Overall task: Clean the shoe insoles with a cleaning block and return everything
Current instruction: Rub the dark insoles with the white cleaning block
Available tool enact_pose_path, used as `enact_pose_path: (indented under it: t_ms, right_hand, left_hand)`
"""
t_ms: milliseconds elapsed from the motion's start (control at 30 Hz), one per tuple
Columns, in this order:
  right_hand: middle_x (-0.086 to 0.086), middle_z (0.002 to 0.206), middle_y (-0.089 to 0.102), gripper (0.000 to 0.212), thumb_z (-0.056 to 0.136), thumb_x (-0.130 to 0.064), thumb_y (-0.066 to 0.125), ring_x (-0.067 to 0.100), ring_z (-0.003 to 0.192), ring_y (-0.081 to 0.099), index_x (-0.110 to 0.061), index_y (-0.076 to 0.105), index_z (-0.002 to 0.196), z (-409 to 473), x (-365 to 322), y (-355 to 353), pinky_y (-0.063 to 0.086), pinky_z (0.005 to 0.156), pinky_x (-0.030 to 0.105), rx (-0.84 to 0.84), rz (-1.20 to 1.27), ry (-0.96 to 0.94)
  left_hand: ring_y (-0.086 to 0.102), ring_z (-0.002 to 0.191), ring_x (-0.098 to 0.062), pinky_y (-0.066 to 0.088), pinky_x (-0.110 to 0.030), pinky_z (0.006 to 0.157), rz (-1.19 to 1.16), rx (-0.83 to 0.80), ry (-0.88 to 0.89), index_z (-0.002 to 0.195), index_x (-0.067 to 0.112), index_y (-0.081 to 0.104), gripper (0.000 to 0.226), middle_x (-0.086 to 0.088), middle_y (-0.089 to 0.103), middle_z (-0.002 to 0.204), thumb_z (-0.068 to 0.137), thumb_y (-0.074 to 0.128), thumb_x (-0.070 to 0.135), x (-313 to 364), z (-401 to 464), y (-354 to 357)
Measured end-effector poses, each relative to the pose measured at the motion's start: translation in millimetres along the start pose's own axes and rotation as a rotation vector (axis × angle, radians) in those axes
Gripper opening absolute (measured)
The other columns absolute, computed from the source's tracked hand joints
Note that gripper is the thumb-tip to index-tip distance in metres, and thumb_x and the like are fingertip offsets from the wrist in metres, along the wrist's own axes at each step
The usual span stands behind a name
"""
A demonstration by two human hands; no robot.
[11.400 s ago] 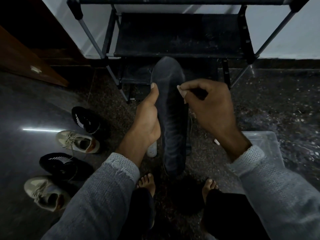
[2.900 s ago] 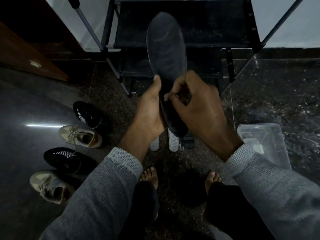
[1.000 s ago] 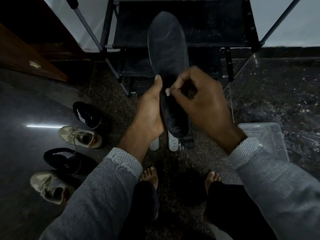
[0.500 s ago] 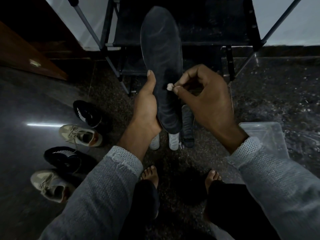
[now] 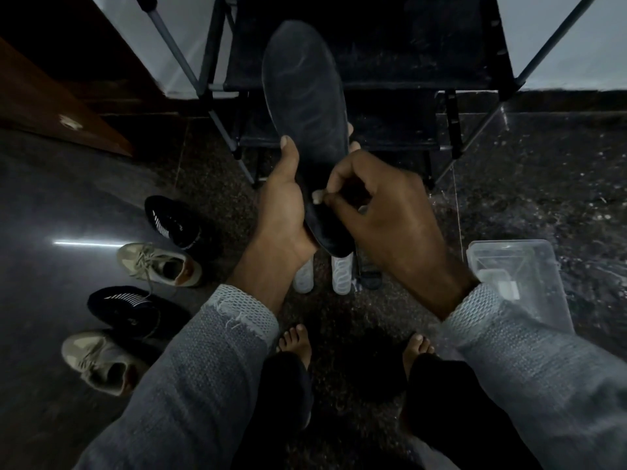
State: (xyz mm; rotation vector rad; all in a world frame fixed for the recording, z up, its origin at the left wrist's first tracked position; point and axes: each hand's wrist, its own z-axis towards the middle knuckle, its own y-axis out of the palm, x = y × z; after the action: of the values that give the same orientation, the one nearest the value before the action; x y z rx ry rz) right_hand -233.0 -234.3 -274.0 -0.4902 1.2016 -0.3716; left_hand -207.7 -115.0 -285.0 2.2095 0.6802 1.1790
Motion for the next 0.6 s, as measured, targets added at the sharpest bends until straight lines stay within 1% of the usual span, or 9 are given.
enact_pose_path:
  t_ms: [133, 167, 233, 267, 333, 433, 467, 533, 600]
  right_hand:
    - [-0.024, 0.076, 0.056, 0.010, 0.086, -0.006, 0.068, -0.009, 0.075, 0.059, -0.012, 0.060, 0.088, 5.9, 3.2, -2.3, 0.051, 0.068, 0.015, 0.093, -0.026, 0.044]
    - [-0.025, 0.075, 0.055, 0.011, 0.086, -0.006, 0.069, -0.010, 0.075, 0.059, -0.013, 0.060, 0.088, 5.6, 2.6, -2.1, 0.051, 0.067, 0.013, 0.083, -0.029, 0.051]
    - [-0.022, 0.075, 0.057, 0.012, 0.085, -0.007, 0.071, -0.010, 0.074, 0.060, -0.012, 0.060, 0.087, 2.0, -0.6, -1.6, 0.050, 0.067, 0.012, 0.034, 0.020, 0.057]
    - [-0.018, 0.076, 0.059, 0.012, 0.085, -0.007, 0.071, -0.007, 0.074, 0.061, -0.011, 0.060, 0.086, -0.3, -3.2, -1.3, 0.050, 0.067, 0.012, 0.001, 0.063, 0.059]
    - [-0.011, 0.078, 0.061, 0.010, 0.085, -0.009, 0.070, 0.002, 0.075, 0.061, -0.009, 0.061, 0.087, -3.4, -8.3, -0.1, 0.051, 0.067, 0.016, -0.051, 0.121, 0.046]
    - [-0.006, 0.079, 0.063, 0.009, 0.085, -0.008, 0.070, 0.005, 0.074, 0.062, -0.008, 0.061, 0.087, -1.4, -10.1, -0.2, 0.051, 0.068, 0.020, -0.011, 0.124, 0.029]
    - [-0.005, 0.079, 0.064, 0.009, 0.085, -0.009, 0.070, 0.006, 0.073, 0.062, -0.008, 0.061, 0.087, 0.6, -8.9, -1.3, 0.052, 0.068, 0.022, 0.022, 0.110, 0.041]
    - [-0.005, 0.079, 0.065, 0.010, 0.085, -0.011, 0.070, 0.006, 0.074, 0.063, -0.010, 0.061, 0.087, 3.5, -4.8, -3.9, 0.053, 0.067, 0.028, 0.067, 0.065, 0.075]
    - [-0.007, 0.080, 0.065, 0.011, 0.085, -0.011, 0.070, 0.006, 0.076, 0.065, -0.013, 0.060, 0.088, 2.8, -2.7, -5.9, 0.055, 0.067, 0.031, 0.036, 0.037, 0.090]
  left_hand:
    - [0.063, 0.113, -0.023, 0.051, -0.036, 0.094, 0.014, -0.032, -0.009, 0.133, 0.007, 0.054, 0.064, -0.010, 0.066, 0.121, 0.101, 0.027, 0.056, -1.4, 0.4, 0.9]
    - [0.064, 0.111, -0.023, 0.052, -0.036, 0.091, 0.014, -0.030, -0.014, 0.131, 0.007, 0.054, 0.064, -0.010, 0.067, 0.118, 0.101, 0.027, 0.056, -0.8, -0.3, 1.3]
    - [0.069, 0.102, -0.021, 0.056, -0.033, 0.080, 0.014, 0.002, -0.019, 0.124, 0.007, 0.059, 0.062, -0.009, 0.071, 0.110, 0.101, 0.028, 0.055, 0.2, -1.5, 1.6]
    - [0.070, 0.100, -0.020, 0.057, -0.031, 0.077, 0.018, 0.014, -0.006, 0.120, 0.007, 0.061, 0.061, -0.008, 0.071, 0.109, 0.101, 0.029, 0.055, 0.7, -1.3, 1.1]
    - [0.069, 0.102, -0.019, 0.057, -0.029, 0.077, 0.029, 0.036, 0.033, 0.118, 0.007, 0.063, 0.060, -0.008, 0.071, 0.112, 0.101, 0.029, 0.053, 0.9, -1.1, 0.3]
    - [0.069, 0.100, -0.020, 0.057, -0.031, 0.077, 0.029, 0.022, 0.016, 0.121, 0.006, 0.061, 0.060, -0.009, 0.070, 0.111, 0.101, 0.029, 0.053, -0.4, -2.7, 3.1]
    - [0.068, 0.104, -0.022, 0.057, -0.033, 0.080, 0.031, 0.008, -0.002, 0.124, 0.006, 0.059, 0.062, -0.010, 0.069, 0.114, 0.101, 0.029, 0.054, -0.9, -3.1, 4.2]
    - [0.063, 0.113, -0.025, 0.053, -0.037, 0.094, 0.030, -0.015, -0.015, 0.129, 0.006, 0.056, 0.064, -0.013, 0.065, 0.121, 0.100, 0.028, 0.056, -1.4, -3.9, 5.4]
    - [0.062, 0.114, -0.025, 0.049, -0.037, 0.099, 0.020, -0.016, -0.013, 0.131, 0.006, 0.054, 0.064, -0.013, 0.064, 0.121, 0.101, 0.027, 0.056, 0.4, -3.6, 5.0]
